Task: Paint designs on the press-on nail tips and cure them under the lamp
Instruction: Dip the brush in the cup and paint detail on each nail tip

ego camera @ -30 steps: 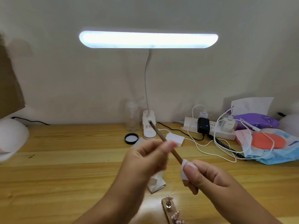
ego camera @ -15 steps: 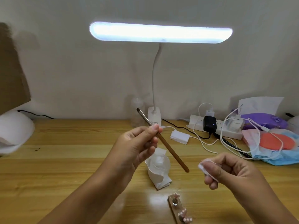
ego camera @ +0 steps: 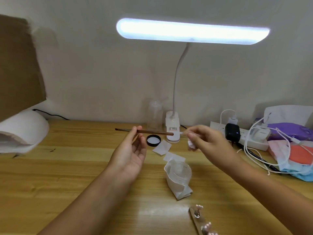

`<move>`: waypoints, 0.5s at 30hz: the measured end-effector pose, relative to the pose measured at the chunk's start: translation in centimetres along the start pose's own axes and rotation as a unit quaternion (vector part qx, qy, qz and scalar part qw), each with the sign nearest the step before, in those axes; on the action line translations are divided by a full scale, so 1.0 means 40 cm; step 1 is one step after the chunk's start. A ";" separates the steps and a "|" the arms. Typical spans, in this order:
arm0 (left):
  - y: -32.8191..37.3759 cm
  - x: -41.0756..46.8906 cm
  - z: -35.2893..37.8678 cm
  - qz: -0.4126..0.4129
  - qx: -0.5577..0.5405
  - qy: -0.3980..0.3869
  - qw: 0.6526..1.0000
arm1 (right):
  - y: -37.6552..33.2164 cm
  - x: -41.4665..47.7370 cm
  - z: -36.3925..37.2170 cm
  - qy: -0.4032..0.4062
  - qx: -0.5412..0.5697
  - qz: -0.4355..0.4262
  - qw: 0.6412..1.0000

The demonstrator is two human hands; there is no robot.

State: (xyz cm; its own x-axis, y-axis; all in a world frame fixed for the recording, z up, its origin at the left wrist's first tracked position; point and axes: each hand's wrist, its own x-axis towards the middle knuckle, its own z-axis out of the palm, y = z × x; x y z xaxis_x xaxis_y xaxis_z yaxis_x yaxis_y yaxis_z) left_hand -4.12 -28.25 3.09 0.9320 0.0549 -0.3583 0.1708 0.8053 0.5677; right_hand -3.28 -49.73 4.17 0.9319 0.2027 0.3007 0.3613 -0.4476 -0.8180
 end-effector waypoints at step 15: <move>0.009 0.017 0.003 0.012 -0.083 0.009 0.996 | 0.078 0.150 0.123 -0.033 -0.368 -0.061 0.927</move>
State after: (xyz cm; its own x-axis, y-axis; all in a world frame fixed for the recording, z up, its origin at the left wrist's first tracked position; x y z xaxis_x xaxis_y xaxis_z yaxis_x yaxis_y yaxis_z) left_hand -3.38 -27.99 3.13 0.9292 0.0849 -0.3597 0.0918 0.8897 0.4472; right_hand 3.28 -45.60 1.02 0.8873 0.3332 0.3190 0.4105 -0.8857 -0.2167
